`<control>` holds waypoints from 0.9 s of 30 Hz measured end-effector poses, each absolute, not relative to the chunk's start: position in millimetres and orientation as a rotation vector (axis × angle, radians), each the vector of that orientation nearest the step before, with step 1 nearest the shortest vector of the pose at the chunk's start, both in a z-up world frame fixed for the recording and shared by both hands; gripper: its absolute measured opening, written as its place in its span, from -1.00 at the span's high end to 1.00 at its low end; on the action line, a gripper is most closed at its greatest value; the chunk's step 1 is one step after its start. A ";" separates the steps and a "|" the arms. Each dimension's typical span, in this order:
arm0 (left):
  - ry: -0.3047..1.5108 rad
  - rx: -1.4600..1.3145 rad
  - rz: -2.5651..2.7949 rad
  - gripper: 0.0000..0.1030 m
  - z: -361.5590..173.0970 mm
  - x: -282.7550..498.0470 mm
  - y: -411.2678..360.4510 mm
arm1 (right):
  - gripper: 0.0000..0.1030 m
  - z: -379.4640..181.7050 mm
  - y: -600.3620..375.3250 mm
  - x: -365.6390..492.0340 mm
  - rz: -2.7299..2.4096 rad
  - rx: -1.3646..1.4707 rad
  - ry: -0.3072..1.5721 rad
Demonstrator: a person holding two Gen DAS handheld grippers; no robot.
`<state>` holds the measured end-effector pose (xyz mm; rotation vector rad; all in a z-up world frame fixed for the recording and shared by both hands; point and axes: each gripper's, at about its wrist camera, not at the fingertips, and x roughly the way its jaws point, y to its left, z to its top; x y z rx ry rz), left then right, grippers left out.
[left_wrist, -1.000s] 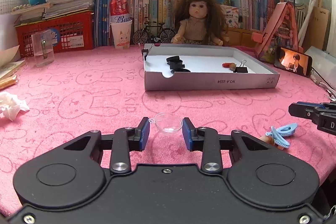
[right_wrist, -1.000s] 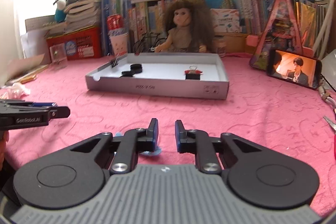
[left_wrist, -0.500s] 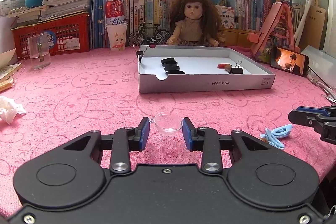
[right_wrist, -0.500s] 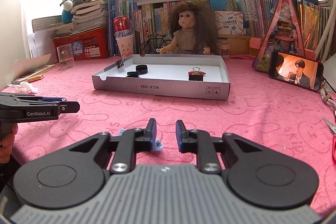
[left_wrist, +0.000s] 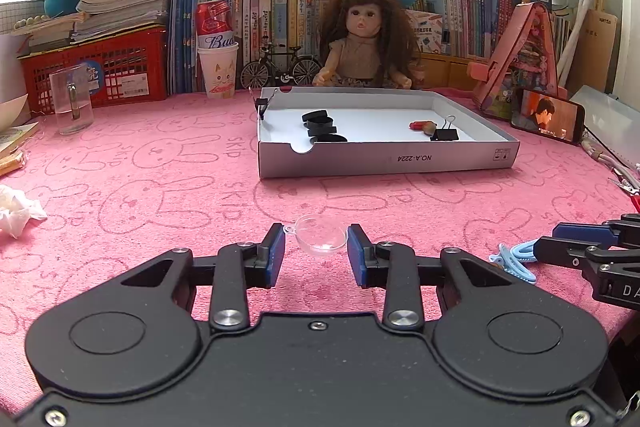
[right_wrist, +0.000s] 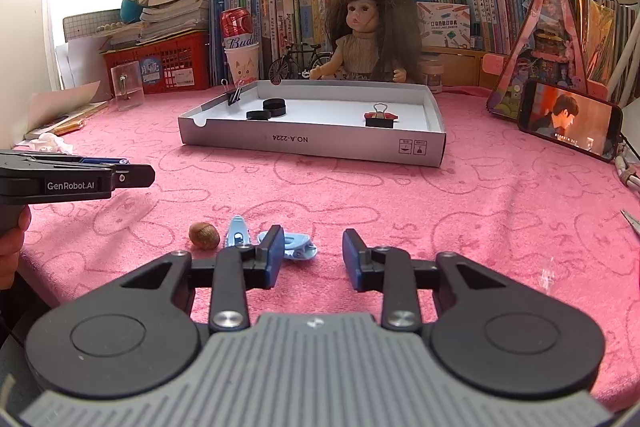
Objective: Organize rigid objects
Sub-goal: 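Grasp the clear plastic lid with the left tool while the right tool grasps the blue hair clip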
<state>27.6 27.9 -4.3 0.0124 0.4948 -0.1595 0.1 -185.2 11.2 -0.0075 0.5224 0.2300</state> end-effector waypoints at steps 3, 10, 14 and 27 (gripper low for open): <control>0.495 0.011 -0.161 0.38 -4.0 27.7 26.8 | 0.02 11.6 -183.7 -0.3 0.248 -0.004 0.528; 0.494 0.011 -0.171 0.38 -3.5 27.6 23.3 | -0.02 7.9 -171.8 3.4 0.247 -0.010 0.541; 0.495 0.009 -0.173 0.38 -3.7 28.4 23.0 | -0.13 7.0 -168.6 6.2 0.238 0.002 0.535; 0.495 0.000 -0.177 0.38 -5.1 31.1 22.4 | 0.19 5.5 -176.9 12.5 0.200 0.104 0.517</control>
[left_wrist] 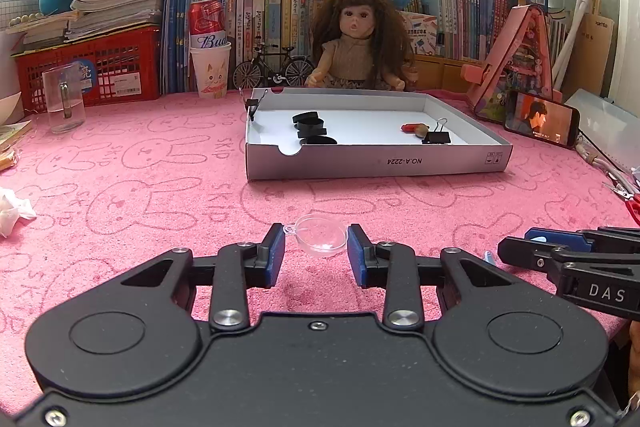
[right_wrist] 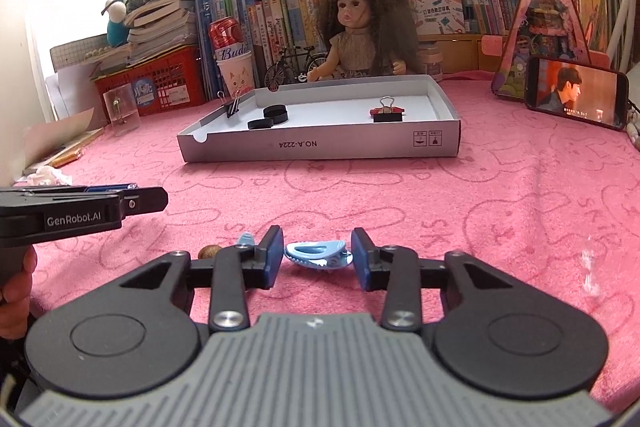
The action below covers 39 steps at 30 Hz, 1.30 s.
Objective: Organize rigid objects
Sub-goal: 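Grasp the clear plastic lid with the left tool while the right tool grasps the blue hair clip, then carry the clear lid and blue hair clip over the white tray with both tools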
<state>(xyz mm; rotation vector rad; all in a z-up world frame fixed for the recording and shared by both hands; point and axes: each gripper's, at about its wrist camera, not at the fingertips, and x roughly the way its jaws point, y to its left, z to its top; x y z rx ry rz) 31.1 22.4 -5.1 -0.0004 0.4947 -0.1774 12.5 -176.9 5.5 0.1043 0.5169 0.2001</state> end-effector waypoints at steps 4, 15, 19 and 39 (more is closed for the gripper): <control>0.494 0.000 -0.179 0.38 -4.9 31.1 22.4 | 0.19 7.9 -181.1 13.3 0.182 0.102 0.507; 0.484 -0.017 -0.187 0.38 4.6 49.6 16.7 | 0.19 22.2 -196.1 26.7 0.117 0.098 0.460; 0.473 -0.024 -0.190 0.38 12.1 60.9 13.4 | 0.19 28.7 -199.0 35.4 0.101 0.088 0.442; 0.453 -0.065 -0.193 0.38 32.1 111.2 9.1 | 0.19 40.8 -212.1 74.1 0.075 0.124 0.422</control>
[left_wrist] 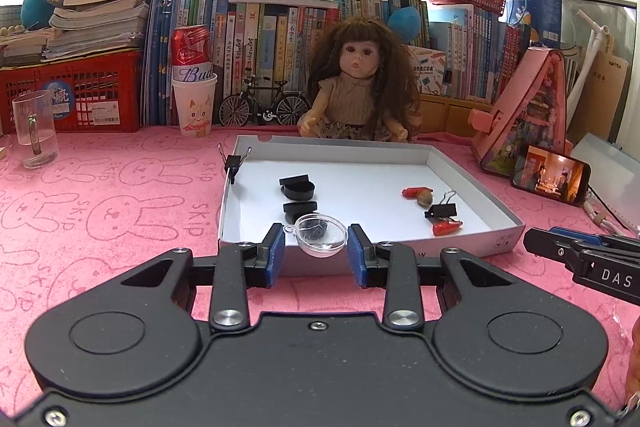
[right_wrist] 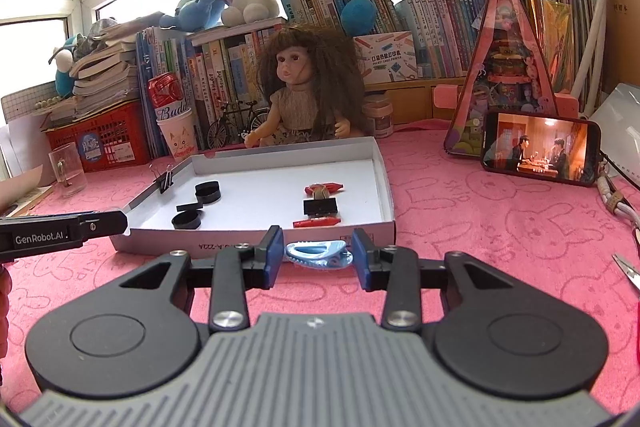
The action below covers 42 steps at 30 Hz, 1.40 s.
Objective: Organize rigid objects
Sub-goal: 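Carry the clear lid and blue hair clip over the white tray with both tools, then open the left tool to drop the clear lid while the right tool releases the clip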
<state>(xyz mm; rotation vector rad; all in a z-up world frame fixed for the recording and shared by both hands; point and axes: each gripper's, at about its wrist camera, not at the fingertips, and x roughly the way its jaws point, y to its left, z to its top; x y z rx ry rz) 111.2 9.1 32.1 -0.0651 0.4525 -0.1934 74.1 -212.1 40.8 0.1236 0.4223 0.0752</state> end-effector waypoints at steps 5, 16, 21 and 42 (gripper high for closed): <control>0.455 -0.079 -0.195 0.38 35.4 127.5 8.2 | 0.19 44.2 -211.0 86.8 0.078 0.116 0.413; 0.507 -0.151 -0.192 0.38 45.9 190.8 17.8 | 0.19 54.7 -216.7 139.9 0.085 0.125 0.438; 0.533 -0.180 -0.185 0.38 52.7 230.5 19.0 | 0.19 61.3 -225.0 174.7 0.097 0.162 0.466; 0.667 -0.124 -0.142 0.38 12.4 338.8 -6.9 | 0.19 26.1 -232.8 293.8 0.126 0.265 0.669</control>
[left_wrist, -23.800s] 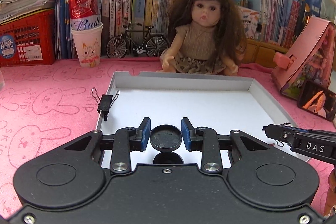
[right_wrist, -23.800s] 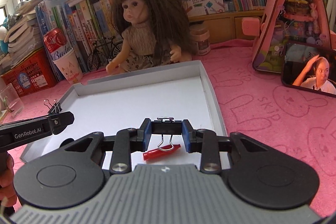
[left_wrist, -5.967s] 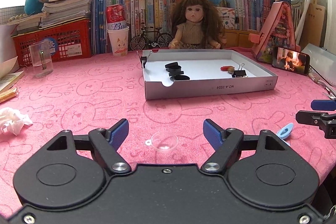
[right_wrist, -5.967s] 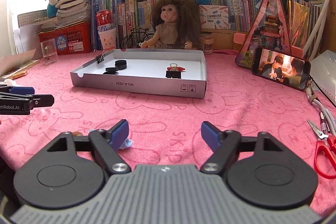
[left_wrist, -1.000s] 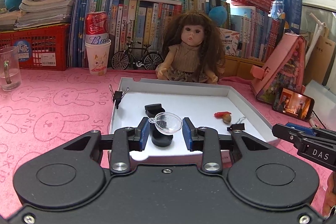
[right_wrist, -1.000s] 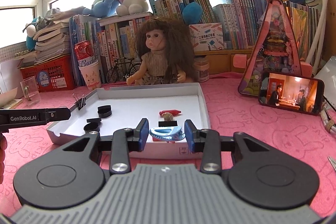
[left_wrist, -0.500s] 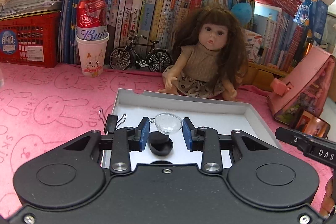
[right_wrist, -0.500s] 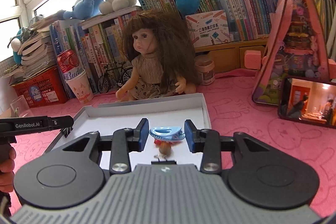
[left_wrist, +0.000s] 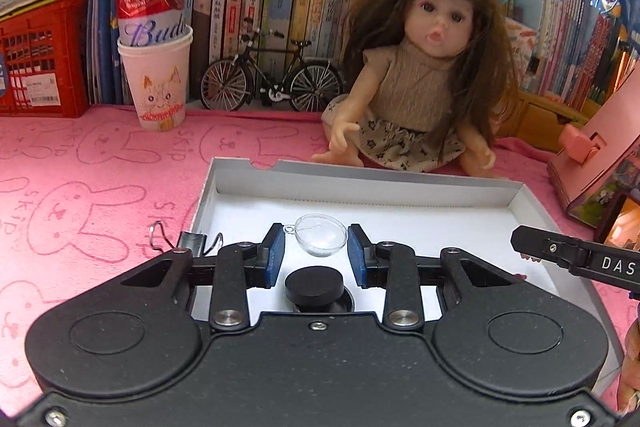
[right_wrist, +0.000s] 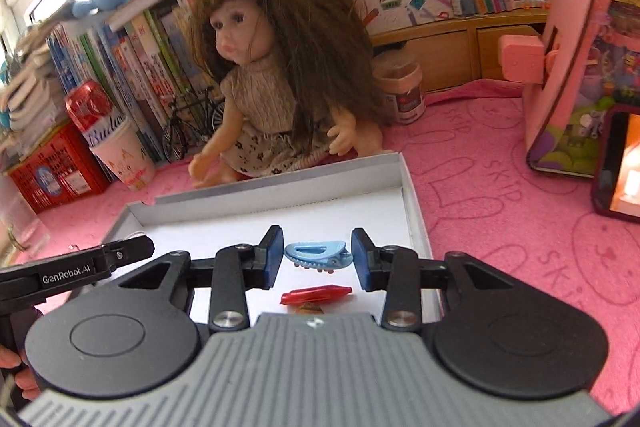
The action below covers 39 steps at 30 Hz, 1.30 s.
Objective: Organize rigid objects
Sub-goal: 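Open the left tool to drop the clear lid while the right tool releases the clip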
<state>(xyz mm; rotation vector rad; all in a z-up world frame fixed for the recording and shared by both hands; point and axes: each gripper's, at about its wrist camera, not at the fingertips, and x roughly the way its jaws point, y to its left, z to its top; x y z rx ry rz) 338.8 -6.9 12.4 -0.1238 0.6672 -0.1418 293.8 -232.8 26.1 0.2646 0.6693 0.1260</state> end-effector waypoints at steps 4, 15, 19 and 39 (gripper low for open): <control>0.679 -0.113 -0.150 0.38 7.6 343.5 -10.5 | 0.18 25.7 -228.0 296.9 0.133 0.233 0.678; 0.714 -0.083 -0.136 0.38 2.8 346.6 -14.3 | 0.18 20.9 -218.4 303.0 0.100 0.167 0.737; 0.719 -0.075 -0.141 0.38 2.1 347.2 -14.4 | 0.18 19.3 -217.0 303.2 0.093 0.150 0.744; 0.595 -0.041 -0.178 -0.35 52.8 270.7 -9.4 | -0.42 61.1 -217.9 238.0 0.100 0.172 0.621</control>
